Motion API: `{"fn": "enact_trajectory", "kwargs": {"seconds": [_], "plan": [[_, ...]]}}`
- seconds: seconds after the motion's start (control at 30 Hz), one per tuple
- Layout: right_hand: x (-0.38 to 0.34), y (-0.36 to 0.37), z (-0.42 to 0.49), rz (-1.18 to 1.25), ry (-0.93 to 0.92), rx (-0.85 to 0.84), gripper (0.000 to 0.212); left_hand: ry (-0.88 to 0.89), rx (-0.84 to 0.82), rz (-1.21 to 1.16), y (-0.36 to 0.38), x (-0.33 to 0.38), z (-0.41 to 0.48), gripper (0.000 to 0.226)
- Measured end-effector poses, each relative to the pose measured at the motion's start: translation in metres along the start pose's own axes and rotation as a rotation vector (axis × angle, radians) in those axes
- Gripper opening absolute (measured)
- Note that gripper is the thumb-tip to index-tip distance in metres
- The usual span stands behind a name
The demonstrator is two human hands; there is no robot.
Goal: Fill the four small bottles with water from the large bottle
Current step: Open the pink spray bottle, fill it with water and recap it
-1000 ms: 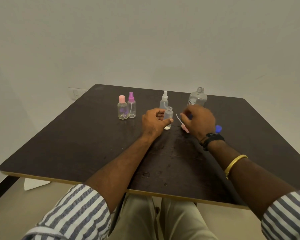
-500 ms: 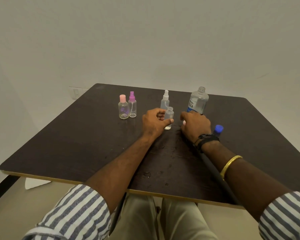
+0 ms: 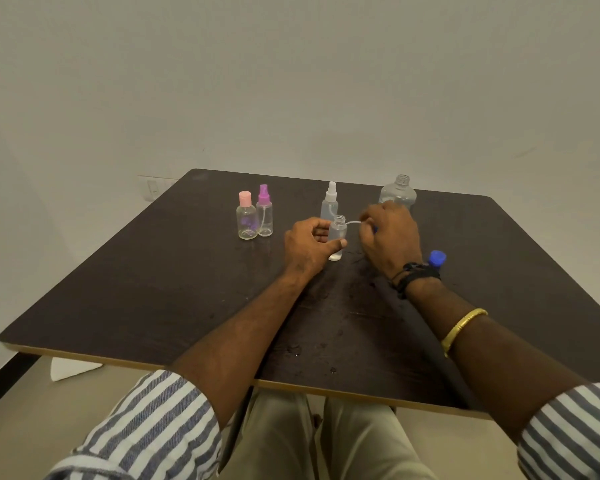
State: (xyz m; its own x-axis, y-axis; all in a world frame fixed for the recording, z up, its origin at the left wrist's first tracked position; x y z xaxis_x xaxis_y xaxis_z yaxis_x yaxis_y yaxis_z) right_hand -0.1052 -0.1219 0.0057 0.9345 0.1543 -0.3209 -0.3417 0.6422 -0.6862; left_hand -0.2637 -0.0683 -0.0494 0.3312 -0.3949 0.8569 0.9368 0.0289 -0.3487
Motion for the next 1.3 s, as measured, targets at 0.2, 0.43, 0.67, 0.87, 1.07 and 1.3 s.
{"fn": "enact_trajectory", "kwargs": {"seconds": [0.2,0.43,0.67,0.87,1.07,1.3], "plan": [[-0.013,-0.028,0.010,0.154,-0.100,0.269,0.021,-0.004,-0.003,-0.005,0.000,0.001,0.001,0.046],[-0.022,-0.040,0.009,0.163,-0.198,0.362,0.020,-0.009,-0.013,0.001,0.001,-0.001,0.001,0.048],[-0.030,-0.030,0.008,0.138,-0.254,0.224,0.019,-0.001,-0.013,-0.016,0.001,-0.001,0.001,0.046],[-0.028,0.000,0.011,0.207,-0.202,-0.001,0.015,0.002,-0.015,-0.026,0.002,-0.002,0.002,0.042],[-0.027,0.009,0.013,0.298,-0.130,-0.045,0.020,0.002,-0.016,-0.021,0.002,-0.003,0.003,0.040],[-0.026,0.015,0.014,0.274,-0.088,-0.101,0.025,0.006,-0.023,-0.020,0.001,-0.005,0.002,0.041]]}}
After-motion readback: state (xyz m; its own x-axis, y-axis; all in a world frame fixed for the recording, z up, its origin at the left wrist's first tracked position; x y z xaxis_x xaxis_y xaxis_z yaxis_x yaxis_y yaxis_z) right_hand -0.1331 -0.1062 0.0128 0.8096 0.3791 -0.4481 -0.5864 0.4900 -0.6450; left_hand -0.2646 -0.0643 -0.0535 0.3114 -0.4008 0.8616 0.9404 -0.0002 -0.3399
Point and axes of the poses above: each hand's wrist, its own z-axis towards the middle knuckle, its own y-axis out of the palm, x = y × z, the point moved 6 cm from there along z, towards the middle knuckle, and after that the axes turned 3 degrees about z, right-handed, at the moved point
